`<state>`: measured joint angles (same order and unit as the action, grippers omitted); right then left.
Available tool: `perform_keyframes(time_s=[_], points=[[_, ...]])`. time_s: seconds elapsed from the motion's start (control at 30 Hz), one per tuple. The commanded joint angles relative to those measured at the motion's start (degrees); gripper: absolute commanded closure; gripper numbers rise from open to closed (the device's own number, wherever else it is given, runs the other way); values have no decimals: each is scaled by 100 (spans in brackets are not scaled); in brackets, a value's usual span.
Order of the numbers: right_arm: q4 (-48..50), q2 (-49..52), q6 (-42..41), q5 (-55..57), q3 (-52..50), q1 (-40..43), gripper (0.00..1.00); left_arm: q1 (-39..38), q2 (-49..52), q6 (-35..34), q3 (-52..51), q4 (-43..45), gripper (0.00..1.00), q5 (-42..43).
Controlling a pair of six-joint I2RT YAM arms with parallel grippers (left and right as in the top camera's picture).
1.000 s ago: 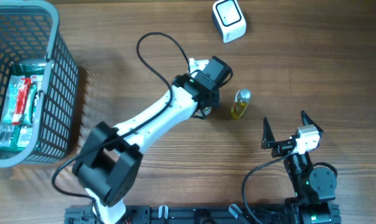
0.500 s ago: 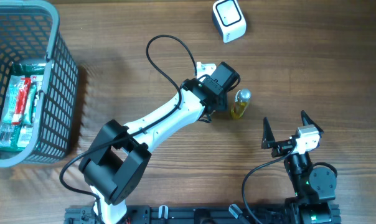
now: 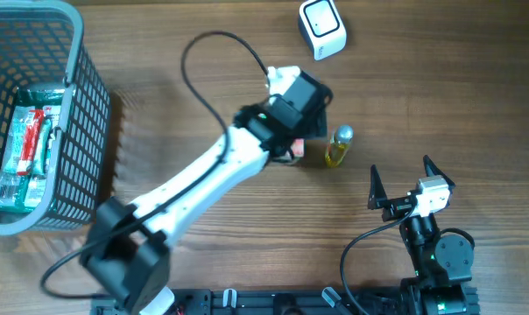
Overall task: Scan the item barcode
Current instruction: 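Carry the Kleenex pack to the scanner and place it beside the bottle, then release the Kleenex pack and move the left gripper back to the basket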
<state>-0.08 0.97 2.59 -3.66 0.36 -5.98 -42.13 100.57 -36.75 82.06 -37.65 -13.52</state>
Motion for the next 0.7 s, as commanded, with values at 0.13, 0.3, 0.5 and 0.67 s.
perform_keyframes(time_s=[0.13,0.3,0.5,0.67], points=[[17,4,-109,-81,-4,-17,0,874,-455,358,120,-422,5,-111],[17,4,-109,-81,-4,-17,0,1403,-413,702,94,-927,33,-109],[17,4,-111,-81,-4,-17,0,1576,-413,1110,-289,-894,96,-26],[17,4,-111,-81,-4,-17,0,1567,-411,1110,-868,-234,96,468]])
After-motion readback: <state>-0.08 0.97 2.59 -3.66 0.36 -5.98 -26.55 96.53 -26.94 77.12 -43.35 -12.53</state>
